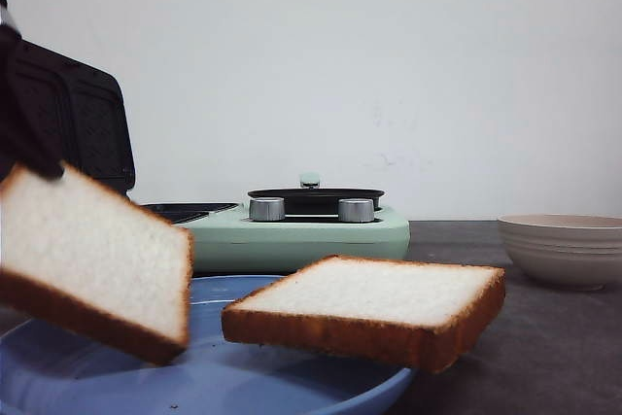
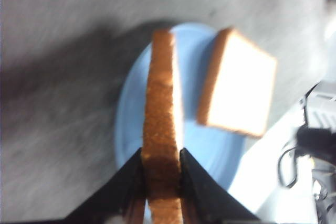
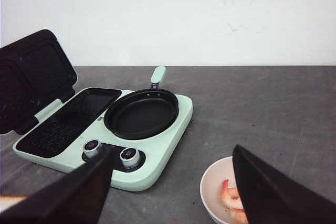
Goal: Make breakfast with bread and shrimp
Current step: 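Grasp the bread slice nearest the left gripper and lift it, then carry the bread slice over the sandwich maker and lower it in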
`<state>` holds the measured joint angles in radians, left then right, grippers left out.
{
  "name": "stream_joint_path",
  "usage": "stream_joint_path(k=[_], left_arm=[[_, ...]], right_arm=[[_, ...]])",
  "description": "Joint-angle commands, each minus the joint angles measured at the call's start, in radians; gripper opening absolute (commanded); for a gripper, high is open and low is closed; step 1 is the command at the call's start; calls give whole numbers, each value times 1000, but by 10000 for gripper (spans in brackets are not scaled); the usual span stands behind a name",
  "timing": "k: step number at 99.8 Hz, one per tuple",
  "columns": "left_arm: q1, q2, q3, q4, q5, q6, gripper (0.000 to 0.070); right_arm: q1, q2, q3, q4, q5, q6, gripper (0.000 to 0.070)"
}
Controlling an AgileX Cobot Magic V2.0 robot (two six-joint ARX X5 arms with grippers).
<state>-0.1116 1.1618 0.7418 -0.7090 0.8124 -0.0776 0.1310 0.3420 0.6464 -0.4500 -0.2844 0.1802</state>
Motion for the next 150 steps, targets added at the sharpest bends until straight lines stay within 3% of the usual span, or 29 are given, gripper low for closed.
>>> stream_joint_path(k=[1,17,46,69,80,103,131,150], left_arm=[[0,-8,17,31,18,-43,8],[0,-55,17,156,21,-142,8],[0,-93,26,491,13,-404,9],[0,-91,119,574,-206,-429,9],[0,-73,201,575,-317,-411,9],[-2,59,419,568,-427,-335,10],[-56,260,680,454,-613,-116,10],[-113,382,806,364,-781,-31,10]], right_arm=[[5,2,14,7,4,3,445],[5,2,14,7,6,3,445],[5,2,14,7,31,3,445],[5,2,14,7,31,3,445],[5,2,14,7,31,3,445],[5,3,14,8,53,2,445],[5,3,14,7,53,-2,445],[5,3,14,7,53,-2,445]])
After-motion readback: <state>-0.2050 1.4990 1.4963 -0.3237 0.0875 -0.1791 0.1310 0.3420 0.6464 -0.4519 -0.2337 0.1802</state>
